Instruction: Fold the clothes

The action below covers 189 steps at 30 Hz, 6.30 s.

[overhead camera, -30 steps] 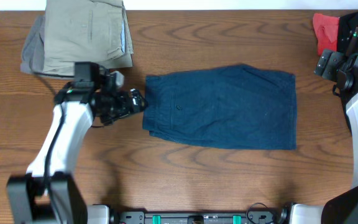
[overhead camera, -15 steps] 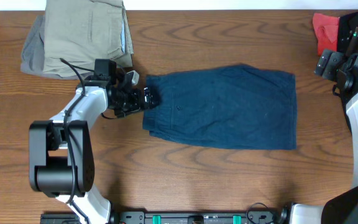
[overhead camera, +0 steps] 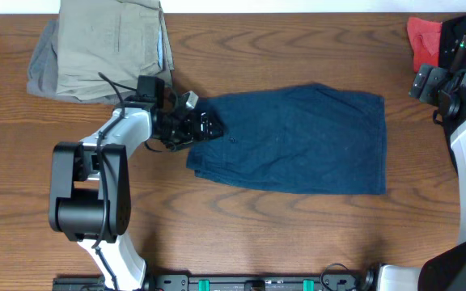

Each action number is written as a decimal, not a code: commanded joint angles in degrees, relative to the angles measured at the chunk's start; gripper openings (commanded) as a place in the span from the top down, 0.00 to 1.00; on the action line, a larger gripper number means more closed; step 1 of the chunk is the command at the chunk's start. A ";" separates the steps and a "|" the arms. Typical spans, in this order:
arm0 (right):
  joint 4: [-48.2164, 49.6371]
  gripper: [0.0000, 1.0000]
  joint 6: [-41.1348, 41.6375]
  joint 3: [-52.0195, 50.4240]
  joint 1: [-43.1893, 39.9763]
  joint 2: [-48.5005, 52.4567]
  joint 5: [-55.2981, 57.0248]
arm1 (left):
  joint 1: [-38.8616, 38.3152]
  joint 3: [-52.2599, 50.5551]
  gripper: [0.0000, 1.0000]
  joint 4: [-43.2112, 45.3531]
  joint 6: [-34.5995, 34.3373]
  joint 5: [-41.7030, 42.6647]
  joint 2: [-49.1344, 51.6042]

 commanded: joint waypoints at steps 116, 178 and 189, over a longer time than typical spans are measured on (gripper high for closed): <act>0.00 0.01 0.46 0.07 -0.26 0.26 0.72 | -28.87 23.56 0.94 -19.89 -9.46 -29.22 -6.54; 0.00 0.01 0.46 0.07 -0.26 0.26 0.74 | -33.05 13.31 0.75 -18.56 -14.36 -35.47 -2.43; 0.00 0.01 0.46 0.07 -0.26 0.26 0.72 | -35.41 12.66 0.89 -13.73 -15.61 -22.34 5.62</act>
